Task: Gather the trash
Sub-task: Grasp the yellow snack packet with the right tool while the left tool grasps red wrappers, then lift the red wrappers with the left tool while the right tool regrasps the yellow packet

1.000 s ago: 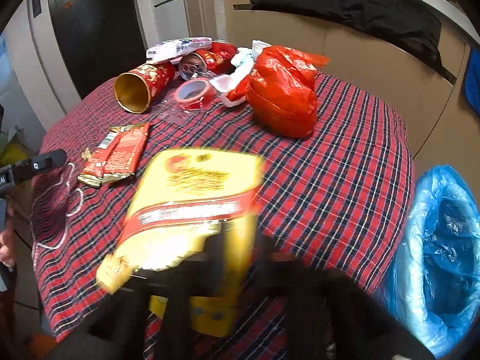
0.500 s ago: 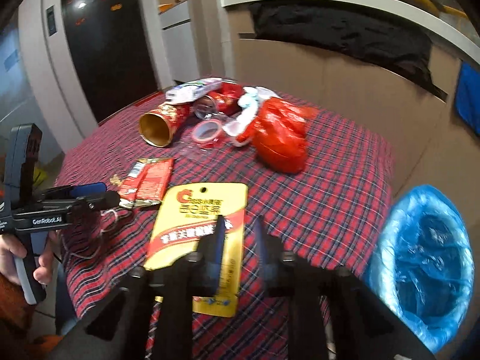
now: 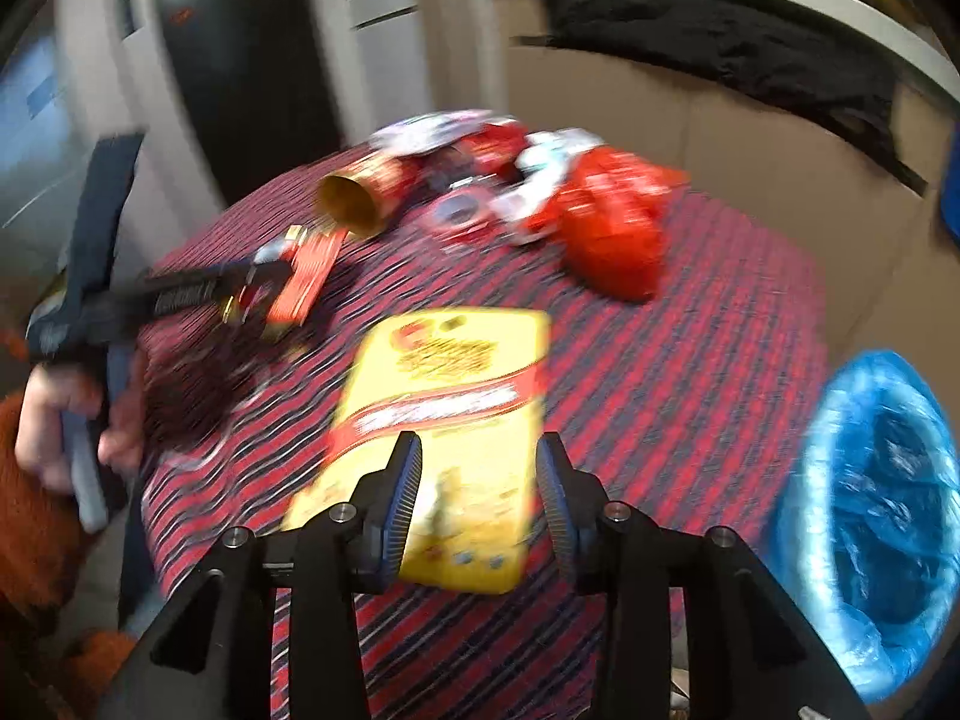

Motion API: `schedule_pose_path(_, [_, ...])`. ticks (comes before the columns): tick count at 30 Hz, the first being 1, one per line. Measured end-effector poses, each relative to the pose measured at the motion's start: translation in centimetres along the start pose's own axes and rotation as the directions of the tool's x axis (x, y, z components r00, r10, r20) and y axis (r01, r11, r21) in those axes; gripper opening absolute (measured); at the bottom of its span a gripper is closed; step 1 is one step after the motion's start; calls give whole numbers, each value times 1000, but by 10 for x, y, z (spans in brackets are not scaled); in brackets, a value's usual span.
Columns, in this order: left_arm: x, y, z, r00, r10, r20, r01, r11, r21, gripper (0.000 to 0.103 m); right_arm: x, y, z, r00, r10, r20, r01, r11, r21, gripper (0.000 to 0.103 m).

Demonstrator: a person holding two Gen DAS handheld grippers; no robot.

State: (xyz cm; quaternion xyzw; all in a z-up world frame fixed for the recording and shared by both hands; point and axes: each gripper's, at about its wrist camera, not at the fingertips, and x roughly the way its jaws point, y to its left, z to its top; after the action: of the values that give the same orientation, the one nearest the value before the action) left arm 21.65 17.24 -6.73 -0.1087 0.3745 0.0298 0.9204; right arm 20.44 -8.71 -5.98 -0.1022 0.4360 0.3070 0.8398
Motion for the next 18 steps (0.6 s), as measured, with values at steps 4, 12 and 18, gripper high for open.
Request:
schedule_pose_path(4, [-14, 17, -4, 1000, 17, 14, -17, 1000, -22, 24, -9, 32, -21, 999, -16, -33, 11, 991, -135, 37])
schedule_pose_path(12, [-29, 26, -13, 1000, -13, 24, 15, 997, -76, 24, 20, 67, -28, 985, -167, -35, 144, 923, -356, 37])
schedule_pose_path(18, [-36, 33, -17, 999, -28, 29, 31, 995, -94, 24, 40, 56, -10, 979, -205, 1, 189, 901, -389, 46])
